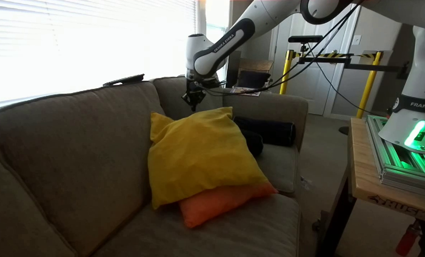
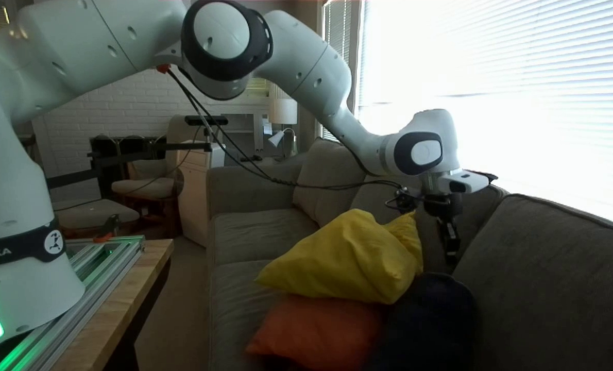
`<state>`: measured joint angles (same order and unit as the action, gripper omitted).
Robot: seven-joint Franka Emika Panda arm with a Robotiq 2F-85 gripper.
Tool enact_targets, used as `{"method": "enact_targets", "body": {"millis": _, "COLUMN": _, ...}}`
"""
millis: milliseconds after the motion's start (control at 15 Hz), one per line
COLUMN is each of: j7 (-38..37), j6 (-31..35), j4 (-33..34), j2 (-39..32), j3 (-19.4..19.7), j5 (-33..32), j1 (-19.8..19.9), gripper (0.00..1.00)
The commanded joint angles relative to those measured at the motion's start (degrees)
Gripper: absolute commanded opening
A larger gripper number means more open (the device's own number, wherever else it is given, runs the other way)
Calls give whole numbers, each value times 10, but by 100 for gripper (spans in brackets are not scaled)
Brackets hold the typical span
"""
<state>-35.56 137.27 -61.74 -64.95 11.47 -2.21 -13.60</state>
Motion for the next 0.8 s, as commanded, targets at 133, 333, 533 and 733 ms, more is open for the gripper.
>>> {"method": "enact_targets", "body": {"millis": 133, "j7": 7, "j6": 48, "j4": -95, "j2": 104, "j3": 3, "j5": -25, "j1": -11, "gripper": 0}}
{"method": "enact_targets", "body": {"millis": 333, "j7": 0, "j6": 21, "j4": -90, "j2": 101, "j3": -4, "j5": -17, "j1": -4, "gripper": 33}}
{"method": "enact_targets", "body": {"millis": 533, "j7": -12, "j6": -19, "j4": -86, "j2": 80, "j3": 5, "j5": -23, "j1": -4, "gripper": 54}}
{"method": "enact_targets", "body": {"millis": 733, "j7": -15, "j6": -57, "j4": -77, "j2": 52, "j3": 3, "j5": -19, "j1": 6, "gripper": 76}}
